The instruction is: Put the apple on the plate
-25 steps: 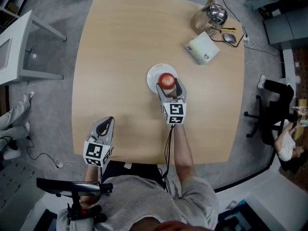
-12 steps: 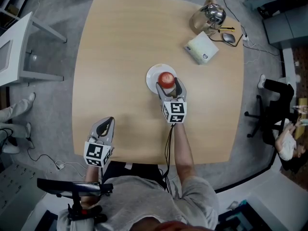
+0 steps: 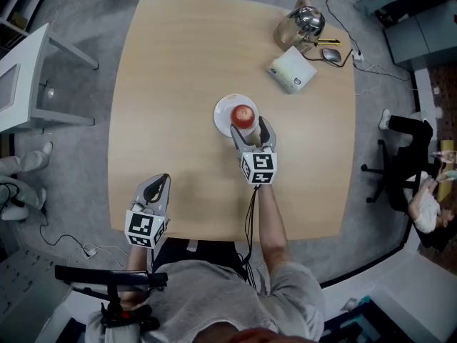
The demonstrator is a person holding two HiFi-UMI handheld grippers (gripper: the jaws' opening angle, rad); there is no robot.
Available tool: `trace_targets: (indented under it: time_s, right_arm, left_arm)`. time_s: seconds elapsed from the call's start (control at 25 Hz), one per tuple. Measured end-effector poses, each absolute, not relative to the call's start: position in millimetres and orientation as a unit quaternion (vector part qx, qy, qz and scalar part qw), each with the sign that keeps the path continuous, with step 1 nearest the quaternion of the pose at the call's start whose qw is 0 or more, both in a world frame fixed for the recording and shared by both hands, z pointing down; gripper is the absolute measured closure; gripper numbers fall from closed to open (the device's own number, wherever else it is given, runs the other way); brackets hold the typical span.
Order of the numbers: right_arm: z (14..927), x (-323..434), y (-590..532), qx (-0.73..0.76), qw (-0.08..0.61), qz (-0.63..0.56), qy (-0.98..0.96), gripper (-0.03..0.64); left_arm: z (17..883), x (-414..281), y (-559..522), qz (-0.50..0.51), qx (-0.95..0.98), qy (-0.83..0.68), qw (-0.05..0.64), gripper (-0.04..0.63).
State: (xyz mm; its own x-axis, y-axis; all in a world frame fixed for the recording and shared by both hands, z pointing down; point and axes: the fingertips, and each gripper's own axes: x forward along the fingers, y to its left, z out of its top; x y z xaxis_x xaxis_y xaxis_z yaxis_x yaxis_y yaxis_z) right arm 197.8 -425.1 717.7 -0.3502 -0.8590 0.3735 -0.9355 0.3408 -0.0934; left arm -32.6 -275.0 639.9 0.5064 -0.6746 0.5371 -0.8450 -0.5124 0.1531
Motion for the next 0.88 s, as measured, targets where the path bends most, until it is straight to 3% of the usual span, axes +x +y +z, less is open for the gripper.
trace_targets:
  time_s: [0.48, 0.88]
  right_arm:
    - [665.2, 198.5, -386.7, 0.568, 0.114, 0.121, -0.806, 0.250]
    - [618.3, 192.6, -344.4, 0.576, 0.089, 0.109, -0.805, 0.302]
  left_arm:
    - [605.7, -37.1, -255.9, 0.186, 0.857, -0.448, 0.172, 0.575]
    - [574.3, -42.8, -235.4, 0.165, 0.868, -0.445, 0.146, 0.575]
